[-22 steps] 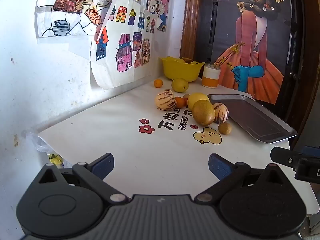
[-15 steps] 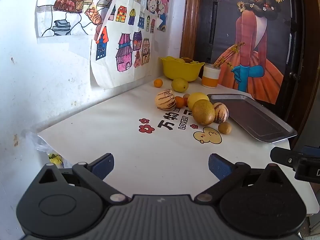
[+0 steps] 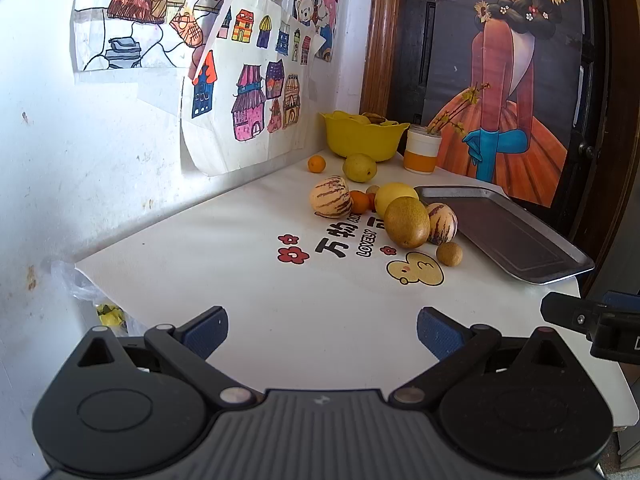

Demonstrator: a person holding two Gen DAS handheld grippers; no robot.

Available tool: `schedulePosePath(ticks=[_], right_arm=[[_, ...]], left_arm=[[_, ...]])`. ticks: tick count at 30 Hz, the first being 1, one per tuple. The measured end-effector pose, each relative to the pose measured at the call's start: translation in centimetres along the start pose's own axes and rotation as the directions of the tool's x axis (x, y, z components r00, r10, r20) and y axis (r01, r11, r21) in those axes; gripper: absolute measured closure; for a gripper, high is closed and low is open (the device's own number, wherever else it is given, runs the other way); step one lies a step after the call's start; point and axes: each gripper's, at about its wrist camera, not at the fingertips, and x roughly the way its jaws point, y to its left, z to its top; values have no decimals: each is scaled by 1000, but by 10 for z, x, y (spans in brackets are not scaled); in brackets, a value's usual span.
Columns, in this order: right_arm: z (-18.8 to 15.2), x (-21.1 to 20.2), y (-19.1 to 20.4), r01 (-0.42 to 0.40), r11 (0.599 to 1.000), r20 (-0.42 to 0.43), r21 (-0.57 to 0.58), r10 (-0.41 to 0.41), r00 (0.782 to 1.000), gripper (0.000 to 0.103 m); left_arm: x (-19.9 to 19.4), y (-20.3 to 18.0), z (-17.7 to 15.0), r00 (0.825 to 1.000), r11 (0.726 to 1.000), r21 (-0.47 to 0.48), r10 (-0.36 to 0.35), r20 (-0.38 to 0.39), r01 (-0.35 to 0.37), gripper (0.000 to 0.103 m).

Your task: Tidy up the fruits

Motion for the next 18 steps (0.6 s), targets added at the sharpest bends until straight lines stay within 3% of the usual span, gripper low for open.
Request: schedulePosePath(ticks=[18], right_arm=[[0,3,2,-2,1000,-6,3,2,1000,1]], left_arm=[[6,3,-10,1000,1000,0,0,-8,0,0]])
